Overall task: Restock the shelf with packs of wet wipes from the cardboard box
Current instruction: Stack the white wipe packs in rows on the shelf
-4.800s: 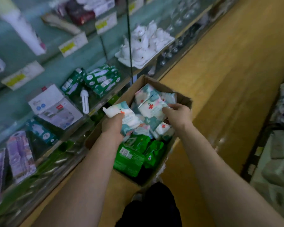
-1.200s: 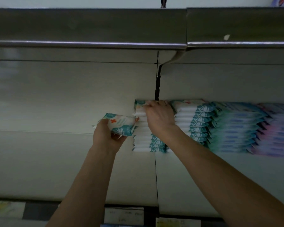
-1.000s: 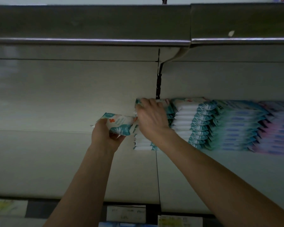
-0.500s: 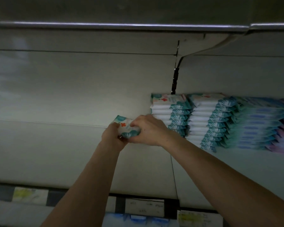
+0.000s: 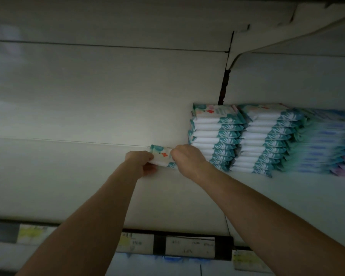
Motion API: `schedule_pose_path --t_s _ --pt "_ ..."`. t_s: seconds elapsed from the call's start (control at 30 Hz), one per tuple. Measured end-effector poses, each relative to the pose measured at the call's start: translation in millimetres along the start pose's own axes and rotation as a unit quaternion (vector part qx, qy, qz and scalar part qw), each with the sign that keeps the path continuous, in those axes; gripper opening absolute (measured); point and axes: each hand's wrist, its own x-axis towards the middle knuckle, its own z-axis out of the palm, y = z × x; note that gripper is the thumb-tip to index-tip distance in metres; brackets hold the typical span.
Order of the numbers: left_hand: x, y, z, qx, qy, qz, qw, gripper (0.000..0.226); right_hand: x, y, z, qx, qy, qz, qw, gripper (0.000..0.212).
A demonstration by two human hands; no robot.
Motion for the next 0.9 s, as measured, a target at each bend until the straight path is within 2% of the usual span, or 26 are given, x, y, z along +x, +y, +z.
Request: schedule_pose_path --t_s 0.17,0.27,0.3,0.33,0.4,0.5,0.6,0.77,0.83,0.9 --pt "6.8 3.8 -0.1 0.148 0.048 0.051 0.986 0.02 0.3 -4.4 11.7 -0.026 -0.014 0.009 1.0 0.024" --pt "9.7 4.4 -4.4 0.166 -0.003 0.078 0.983 0.044 1.7 -5.6 13.1 -0.008 -0.026 0.039 0.999 0.025" --pt "8.8 5.1 -4.9 0.189 -0.029 0.089 0.978 0.05 2.4 -7.1 12.2 -0.021 0.007 0.045 0.999 0.021" --pt "7.8 5.3 -4.7 0.232 -0.047 0.102 0.966 0.054 5.3 -10.3 11.5 -0.02 0.037 0.05 0.998 0.021" --pt "7.6 4.6 -3.0 0.326 -0.061 0.138 0.933 0.059 8.4 -14.0 13.9 0.006 0.078 0.063 0.995 0.039" --pt "11.5 0.9 -3.7 0.421 -0.032 0.202 0.884 0.057 16.2 -13.0 24.8 -0.001 0.035 0.091 0.995 0.037" --pt "13.5 -3.0 -5.6 0.519 0.017 0.26 0.814 0.054 13.5 -17.1 23.1 0.015 0.069 0.098 0.993 0.039" --pt "13.4 -6.4 -1.7 0.547 0.034 0.28 0.788 0.048 7.3 -24.1 10.3 0.065 -0.003 0.121 0.991 0.019" --pt "14.3 -7.9 -0.4 0.549 0.041 0.282 0.786 0.048 8.5 -21.9 18.8 0.05 0.007 0.122 0.991 0.019" --pt "15.6 -9.9 1.3 0.544 0.051 0.284 0.788 0.047 9.2 -22.0 25.7 0.053 0.025 0.1 0.993 0.035"
